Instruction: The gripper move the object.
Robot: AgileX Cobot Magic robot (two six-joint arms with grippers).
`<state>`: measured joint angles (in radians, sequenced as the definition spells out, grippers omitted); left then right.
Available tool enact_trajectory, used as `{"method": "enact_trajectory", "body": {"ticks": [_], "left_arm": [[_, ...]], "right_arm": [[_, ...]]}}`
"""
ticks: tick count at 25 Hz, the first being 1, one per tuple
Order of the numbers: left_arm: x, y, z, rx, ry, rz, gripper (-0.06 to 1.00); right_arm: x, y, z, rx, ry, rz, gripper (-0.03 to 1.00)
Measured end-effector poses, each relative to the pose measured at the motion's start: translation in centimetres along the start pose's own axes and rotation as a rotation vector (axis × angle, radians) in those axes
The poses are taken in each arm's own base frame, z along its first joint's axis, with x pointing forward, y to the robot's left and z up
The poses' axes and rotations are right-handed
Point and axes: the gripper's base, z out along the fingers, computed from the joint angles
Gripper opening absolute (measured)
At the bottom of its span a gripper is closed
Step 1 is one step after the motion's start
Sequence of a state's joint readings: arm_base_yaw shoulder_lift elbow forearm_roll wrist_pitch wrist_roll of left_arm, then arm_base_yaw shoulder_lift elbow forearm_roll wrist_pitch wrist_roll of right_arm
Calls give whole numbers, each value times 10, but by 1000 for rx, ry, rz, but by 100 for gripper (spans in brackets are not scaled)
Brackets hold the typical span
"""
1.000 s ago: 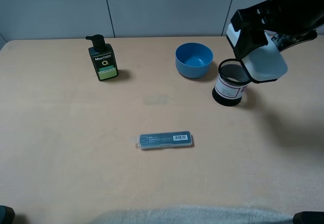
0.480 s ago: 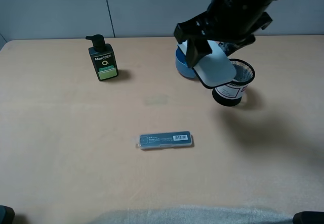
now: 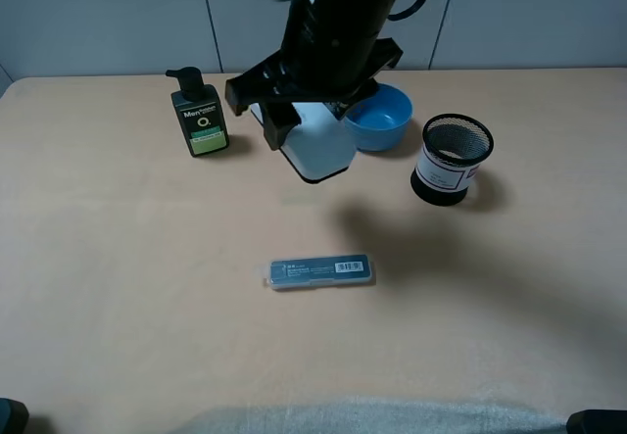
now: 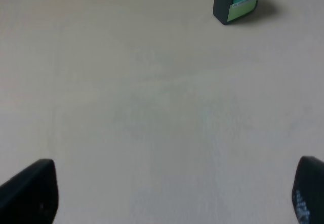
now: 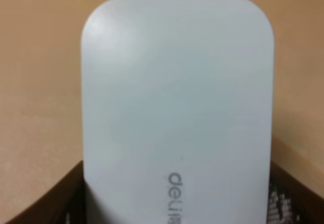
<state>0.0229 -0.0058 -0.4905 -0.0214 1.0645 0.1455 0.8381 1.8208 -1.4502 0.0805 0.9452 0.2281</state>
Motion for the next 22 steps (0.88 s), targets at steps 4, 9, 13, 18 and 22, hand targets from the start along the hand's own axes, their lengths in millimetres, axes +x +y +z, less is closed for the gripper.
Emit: {"method": "enact_trajectory", "body": {"ticks": [4,9,13,18,22], "left_arm": [[0,0,0,1,0,0,93],[0,0,0,1,0,0,93],[0,0,0,1,0,0,93],[0,0,0,1,0,0,93],[0,0,0,1,0,0,93]], "right_arm": [[-6,16,15,-12,-2,-33,46],[-10,35,33,-36,0,-61,46],[-10,51,46,-54,-2,-90,46],[-7,65,59,-92,-9,-92,46],[-7,71,70,-122,-22,-70,46]]}}
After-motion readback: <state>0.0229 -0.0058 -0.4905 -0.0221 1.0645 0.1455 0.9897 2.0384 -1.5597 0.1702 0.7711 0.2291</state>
